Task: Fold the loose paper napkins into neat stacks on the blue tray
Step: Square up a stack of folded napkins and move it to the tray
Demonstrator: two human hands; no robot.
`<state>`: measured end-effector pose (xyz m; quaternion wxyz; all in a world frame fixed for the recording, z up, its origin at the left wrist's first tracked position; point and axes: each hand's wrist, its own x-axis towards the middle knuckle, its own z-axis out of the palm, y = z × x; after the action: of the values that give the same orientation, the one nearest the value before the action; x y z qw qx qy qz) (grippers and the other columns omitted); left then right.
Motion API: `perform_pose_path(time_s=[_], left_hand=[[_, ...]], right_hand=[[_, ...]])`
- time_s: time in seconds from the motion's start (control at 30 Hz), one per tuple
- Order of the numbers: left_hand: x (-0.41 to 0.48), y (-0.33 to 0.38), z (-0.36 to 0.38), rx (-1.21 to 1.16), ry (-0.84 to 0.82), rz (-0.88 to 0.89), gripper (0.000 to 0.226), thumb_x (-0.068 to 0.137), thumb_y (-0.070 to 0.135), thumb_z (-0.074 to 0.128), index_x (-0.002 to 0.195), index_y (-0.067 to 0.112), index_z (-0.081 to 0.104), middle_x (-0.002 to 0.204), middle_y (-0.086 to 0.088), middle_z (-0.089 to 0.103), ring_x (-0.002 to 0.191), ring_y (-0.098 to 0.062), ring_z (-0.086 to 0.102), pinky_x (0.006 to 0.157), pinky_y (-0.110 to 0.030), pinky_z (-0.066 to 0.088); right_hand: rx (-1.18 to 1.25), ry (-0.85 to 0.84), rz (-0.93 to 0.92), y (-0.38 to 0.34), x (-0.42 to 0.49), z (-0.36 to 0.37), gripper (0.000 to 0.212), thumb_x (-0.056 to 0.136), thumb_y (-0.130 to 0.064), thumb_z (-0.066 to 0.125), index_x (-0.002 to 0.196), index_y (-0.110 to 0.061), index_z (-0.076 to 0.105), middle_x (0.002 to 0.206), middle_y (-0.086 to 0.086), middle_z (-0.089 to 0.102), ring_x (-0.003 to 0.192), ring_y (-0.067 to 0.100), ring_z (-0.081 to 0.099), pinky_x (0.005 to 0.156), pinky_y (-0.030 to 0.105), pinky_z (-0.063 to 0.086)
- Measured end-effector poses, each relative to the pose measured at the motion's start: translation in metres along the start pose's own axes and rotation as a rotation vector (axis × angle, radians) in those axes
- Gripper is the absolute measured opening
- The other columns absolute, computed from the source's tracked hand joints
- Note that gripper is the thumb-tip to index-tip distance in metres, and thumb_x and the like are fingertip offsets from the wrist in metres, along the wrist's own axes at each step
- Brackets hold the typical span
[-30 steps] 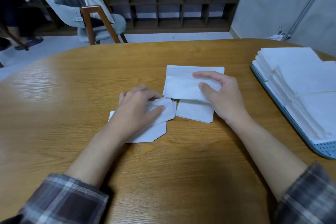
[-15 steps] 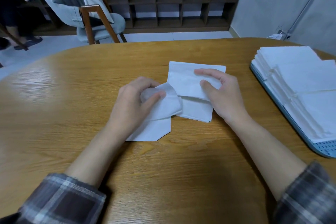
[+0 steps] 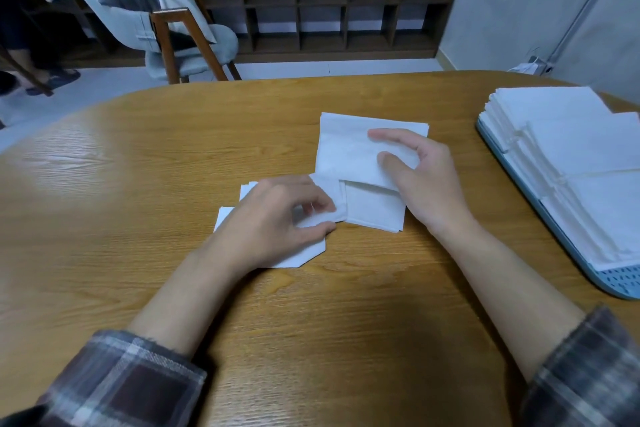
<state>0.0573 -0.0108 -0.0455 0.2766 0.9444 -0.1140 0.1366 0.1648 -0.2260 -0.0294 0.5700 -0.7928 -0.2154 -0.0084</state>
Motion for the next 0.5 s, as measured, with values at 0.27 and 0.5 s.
perform_pose_path(time_s=[0.27,0.5], left_hand=[[-0.001,0.005,0.000,0.033,0.049,0.004,0.027,0.087,0.009,0.072,0.108,0.024,0.078,0.095,0.018,0.070,0.089,0.001,0.065,0.080,-0.025,0.053],[0.001,0.013,-0.013,-0.111,0.105,-0.027,0.035,0.084,0.001,0.068,0.110,0.022,0.077,0.096,0.013,0.074,0.095,-0.005,0.067,0.082,-0.019,0.050]], right_hand=[[0.152,-0.148,-0.025,-0.008,-0.003,-0.001,0.049,0.093,0.004,0.059,0.131,-0.025,0.072,0.135,-0.021,0.068,0.130,-0.014,0.051,0.096,-0.001,0.035],[0.146,-0.203,-0.096,-0.008,-0.006,-0.003,0.050,0.088,-0.005,0.062,0.134,-0.022,0.070,0.137,-0.016,0.067,0.129,-0.007,0.055,0.100,0.007,0.038]])
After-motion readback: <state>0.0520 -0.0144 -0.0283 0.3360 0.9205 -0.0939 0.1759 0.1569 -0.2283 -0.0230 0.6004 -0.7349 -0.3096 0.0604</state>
